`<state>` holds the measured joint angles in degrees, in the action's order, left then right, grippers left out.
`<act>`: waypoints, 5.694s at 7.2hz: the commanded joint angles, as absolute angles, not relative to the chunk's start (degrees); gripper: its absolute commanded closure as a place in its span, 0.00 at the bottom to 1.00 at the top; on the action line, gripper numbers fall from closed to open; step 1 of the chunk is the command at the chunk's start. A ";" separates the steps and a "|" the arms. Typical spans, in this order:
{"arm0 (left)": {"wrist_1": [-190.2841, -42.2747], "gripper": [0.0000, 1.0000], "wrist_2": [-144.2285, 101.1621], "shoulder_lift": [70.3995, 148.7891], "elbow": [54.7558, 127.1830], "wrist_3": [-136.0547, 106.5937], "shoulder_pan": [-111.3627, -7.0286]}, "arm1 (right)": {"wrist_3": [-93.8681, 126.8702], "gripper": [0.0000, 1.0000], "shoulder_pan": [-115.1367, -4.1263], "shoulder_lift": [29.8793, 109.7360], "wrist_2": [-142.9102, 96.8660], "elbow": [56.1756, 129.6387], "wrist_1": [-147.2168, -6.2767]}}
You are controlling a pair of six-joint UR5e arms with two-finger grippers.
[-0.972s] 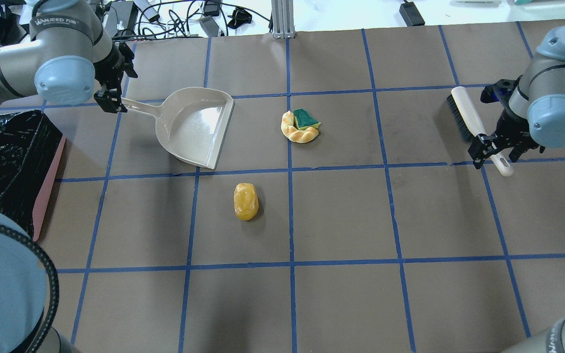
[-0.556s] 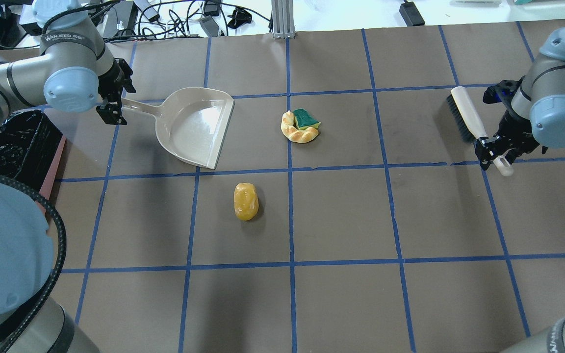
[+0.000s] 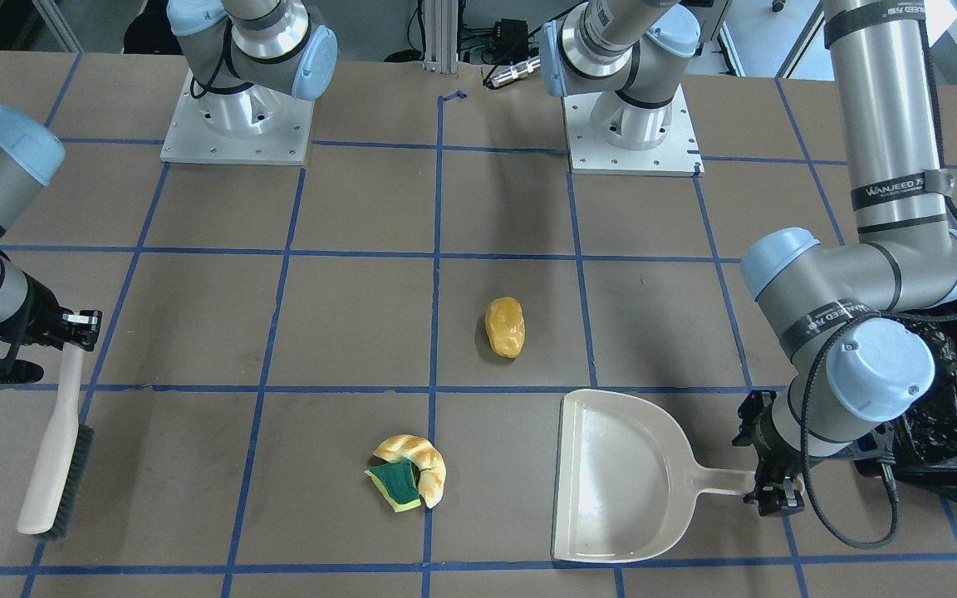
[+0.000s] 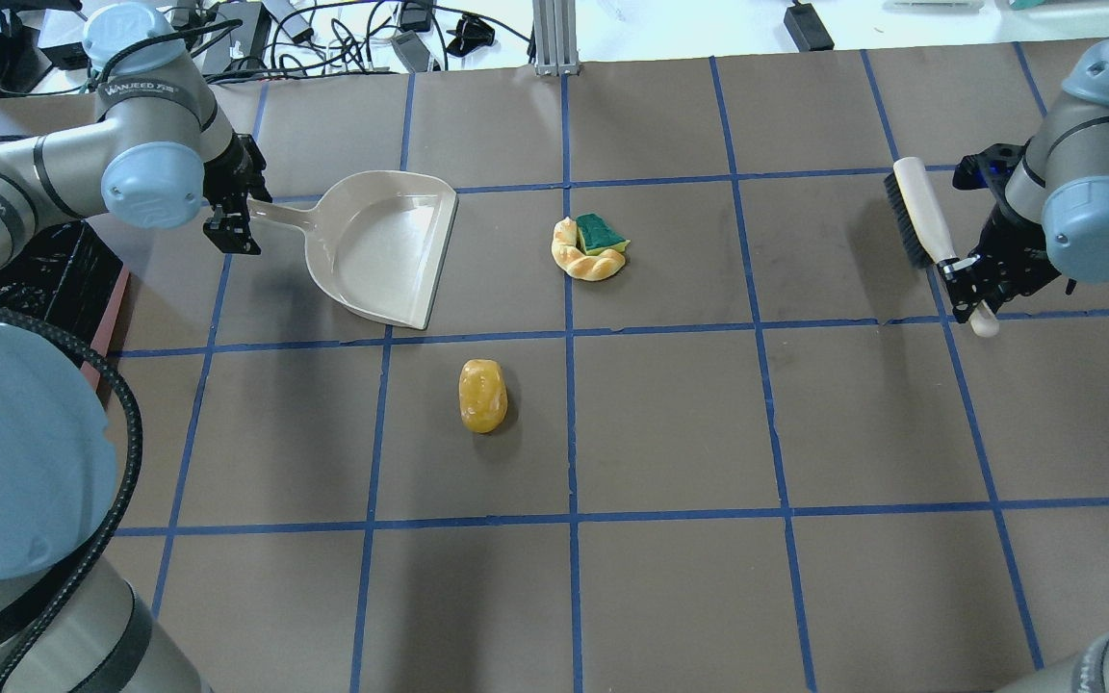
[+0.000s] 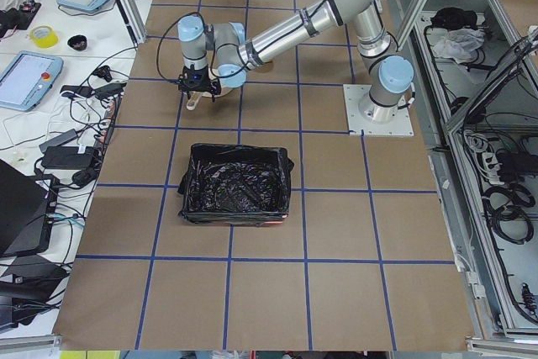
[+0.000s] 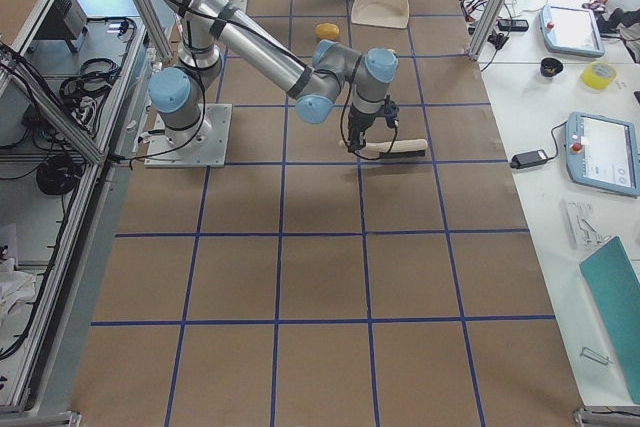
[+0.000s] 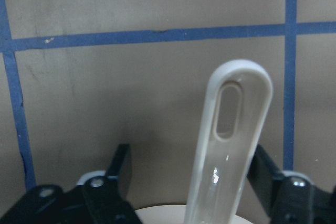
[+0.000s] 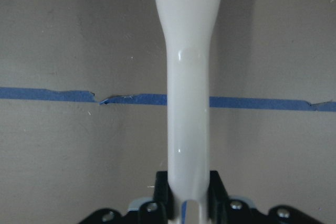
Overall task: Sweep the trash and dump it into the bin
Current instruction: 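Lift the brush with the right gripper and move it toward the sponge and roll, then sweep the sponge and bread roll into the dustpan with the brush, then move the brush behind the yellow potato with the right gripper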
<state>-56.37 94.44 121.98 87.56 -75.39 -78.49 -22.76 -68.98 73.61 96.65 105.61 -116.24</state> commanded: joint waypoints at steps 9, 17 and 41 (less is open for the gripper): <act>-53.70 1.00 105.30 121.02 87.19 -79.87 -89.03 | 34.94 1.00 -104.50 70.59 93.10 97.13 -100.64; -54.58 1.00 103.89 123.57 84.46 -84.99 -89.82 | 17.85 1.00 -109.49 62.32 78.33 94.83 -124.52; -59.59 1.00 99.05 110.51 96.03 -72.52 -82.37 | 50.66 1.00 -117.93 70.57 76.96 89.82 -82.90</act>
<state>-59.46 98.63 114.09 92.03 -74.31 -83.93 44.98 -116.20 70.27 82.05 88.71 -85.57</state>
